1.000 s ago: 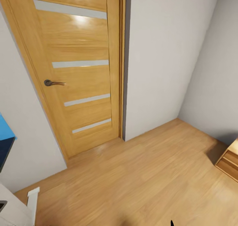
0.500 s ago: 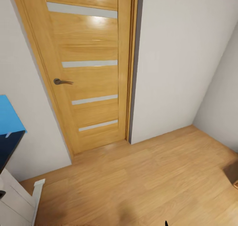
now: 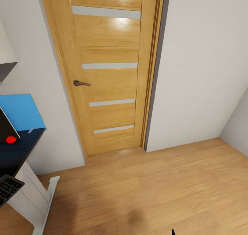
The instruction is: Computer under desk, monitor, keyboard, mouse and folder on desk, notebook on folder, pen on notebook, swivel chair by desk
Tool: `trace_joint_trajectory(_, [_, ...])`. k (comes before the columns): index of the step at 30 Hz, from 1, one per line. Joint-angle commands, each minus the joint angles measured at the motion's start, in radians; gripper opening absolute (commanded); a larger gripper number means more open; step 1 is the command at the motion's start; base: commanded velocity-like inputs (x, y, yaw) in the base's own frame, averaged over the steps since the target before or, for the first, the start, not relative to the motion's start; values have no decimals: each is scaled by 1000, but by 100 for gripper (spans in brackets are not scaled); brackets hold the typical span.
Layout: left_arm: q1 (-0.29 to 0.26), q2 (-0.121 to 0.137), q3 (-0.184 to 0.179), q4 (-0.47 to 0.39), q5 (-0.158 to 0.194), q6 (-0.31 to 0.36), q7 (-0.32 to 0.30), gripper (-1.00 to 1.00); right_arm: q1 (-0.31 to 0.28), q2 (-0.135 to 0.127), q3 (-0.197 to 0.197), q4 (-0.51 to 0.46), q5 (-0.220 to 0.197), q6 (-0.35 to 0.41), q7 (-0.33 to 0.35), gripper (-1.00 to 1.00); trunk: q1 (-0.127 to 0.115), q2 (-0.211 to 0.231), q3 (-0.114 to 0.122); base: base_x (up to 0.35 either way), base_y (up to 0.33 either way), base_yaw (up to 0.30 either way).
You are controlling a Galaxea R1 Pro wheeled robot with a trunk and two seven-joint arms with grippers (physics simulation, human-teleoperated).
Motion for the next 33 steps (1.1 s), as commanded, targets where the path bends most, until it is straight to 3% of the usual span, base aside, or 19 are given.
trace_joint_trajectory(1, [-1, 0, -8, 1, 11, -6, 4, 100, 0, 0, 6, 1, -11, -3, 5, 100, 0, 0, -1, 131, -2, 286])
trace_joint_trajectory(9, [-1, 0, -8, 1, 12, -5, 4, 100, 0, 0, 6, 1, -11, -7, 5, 100, 0, 0, -1, 246, -122, 286])
trace_joint_trajectory(14, [-1, 0, -8, 1, 12, -5, 4, 100, 0, 1, 5, 5, -10, -83, 5, 100, 0, 0, -1, 119, -307, 286])
trace_joint_trajectory(19, [-1, 0, -8, 0, 11, -6, 5, 100, 0, 2, 3, 6, -11, -108, 5, 100, 0, 0, -1, 28, -255, 287])
trace_joint_trajectory(25, [-1, 1, -8, -1, 7, -6, 5, 100, 0, 12, 5, 43, -10, -199, 6, 100, 0, 0, -1, 3, -52, 287])
trace_joint_trajectory(33, [-1, 6, -8, -3, 3, -4, 9, 100, 0, 13, 6, 57, -10, -220, 6, 100, 0, 0, -1, 0, -4, 287])
